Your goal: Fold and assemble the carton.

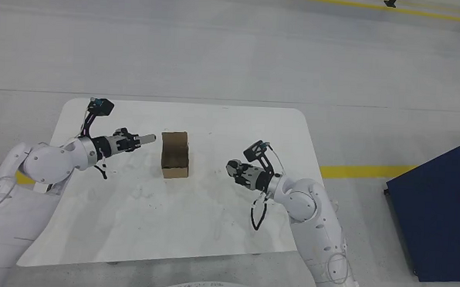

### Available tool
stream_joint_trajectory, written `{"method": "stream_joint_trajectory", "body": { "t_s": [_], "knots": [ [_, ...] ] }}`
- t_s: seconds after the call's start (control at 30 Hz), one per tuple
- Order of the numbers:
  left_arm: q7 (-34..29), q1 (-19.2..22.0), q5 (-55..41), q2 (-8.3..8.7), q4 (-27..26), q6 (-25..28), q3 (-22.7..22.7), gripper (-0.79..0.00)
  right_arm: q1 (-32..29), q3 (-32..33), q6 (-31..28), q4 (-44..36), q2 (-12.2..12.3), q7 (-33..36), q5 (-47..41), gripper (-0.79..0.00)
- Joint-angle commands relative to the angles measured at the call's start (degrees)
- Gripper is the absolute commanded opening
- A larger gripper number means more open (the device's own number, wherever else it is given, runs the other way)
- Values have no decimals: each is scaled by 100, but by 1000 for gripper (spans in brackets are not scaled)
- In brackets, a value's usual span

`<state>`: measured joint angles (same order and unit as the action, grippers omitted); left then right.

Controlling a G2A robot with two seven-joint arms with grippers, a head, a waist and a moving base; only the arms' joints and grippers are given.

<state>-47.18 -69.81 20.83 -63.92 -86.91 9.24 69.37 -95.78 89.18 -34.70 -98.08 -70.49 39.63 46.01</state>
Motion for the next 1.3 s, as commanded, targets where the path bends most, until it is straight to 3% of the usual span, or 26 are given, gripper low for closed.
{"method": "stream_joint_trajectory", "body": {
  "t_s": [0.0,0.73,0.9,1.03,1.17,1.27],
  "knots": [
    [0,0,0,0,0,0,0,0,0,0,0,0,0,0,0,-785],
    [0,0,0,0,0,0,0,0,0,0,0,0,0,0,0,-785],
    [0,0,0,0,0,0,0,0,-11,149,37,79,21,-372,-324,-785],
    [270,14,674,8,24,70,-129,0,195,-264,367,-272,2,-585,343,-785],
    [753,402,1383,-58,635,273,-487,0,569,-1027,935,-311,-72,-780,1157,-785],
    [1240,985,1273,-197,1465,-42,-699,0,831,-1434,1256,-145,-121,-844,1450,-785]
  ]
}}
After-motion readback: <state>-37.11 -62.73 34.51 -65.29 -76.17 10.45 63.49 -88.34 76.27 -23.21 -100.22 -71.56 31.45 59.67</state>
